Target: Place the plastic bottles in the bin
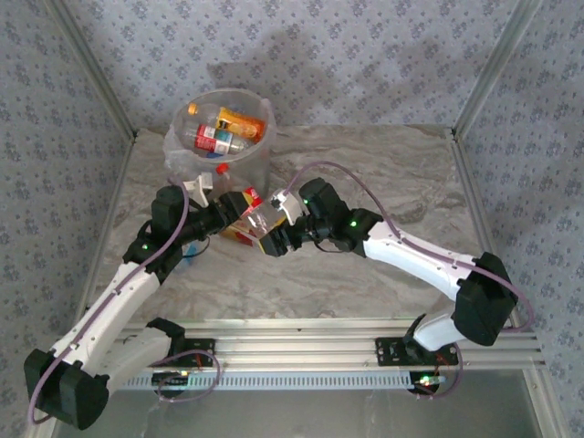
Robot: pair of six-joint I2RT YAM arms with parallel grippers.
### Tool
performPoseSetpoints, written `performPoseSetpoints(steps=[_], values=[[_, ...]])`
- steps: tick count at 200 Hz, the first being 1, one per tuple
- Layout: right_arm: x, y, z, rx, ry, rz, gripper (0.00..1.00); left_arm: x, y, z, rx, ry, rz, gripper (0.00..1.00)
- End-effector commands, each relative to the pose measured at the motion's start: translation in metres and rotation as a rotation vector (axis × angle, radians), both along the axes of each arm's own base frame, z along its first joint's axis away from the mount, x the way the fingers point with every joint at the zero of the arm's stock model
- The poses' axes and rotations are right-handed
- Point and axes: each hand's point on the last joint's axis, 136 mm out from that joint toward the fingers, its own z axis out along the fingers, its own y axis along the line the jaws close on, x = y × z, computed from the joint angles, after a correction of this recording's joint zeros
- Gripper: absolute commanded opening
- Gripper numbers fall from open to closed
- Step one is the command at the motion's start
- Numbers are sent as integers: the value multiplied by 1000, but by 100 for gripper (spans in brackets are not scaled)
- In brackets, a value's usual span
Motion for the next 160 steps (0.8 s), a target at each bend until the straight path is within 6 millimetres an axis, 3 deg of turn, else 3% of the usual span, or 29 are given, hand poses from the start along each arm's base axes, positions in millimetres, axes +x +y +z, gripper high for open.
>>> performPoseSetpoints(steps=[1,36,59,102,160], values=[[-2,-4,23,65,-26,-3,79,6,-1,36,-4,-107,3,55],[-1,-15,42,118,-51,-33,93,17,8,61,36,-147,51,52],[-5,-25,57,145,-83,-61,94,30,16,90,18,-181,91,51],[-10,-53,86,164,-166,-134,95,73,58,128,-51,-176,289,47],[-15,-78,93,161,-203,-190,95,122,94,158,-71,-243,475,47]])
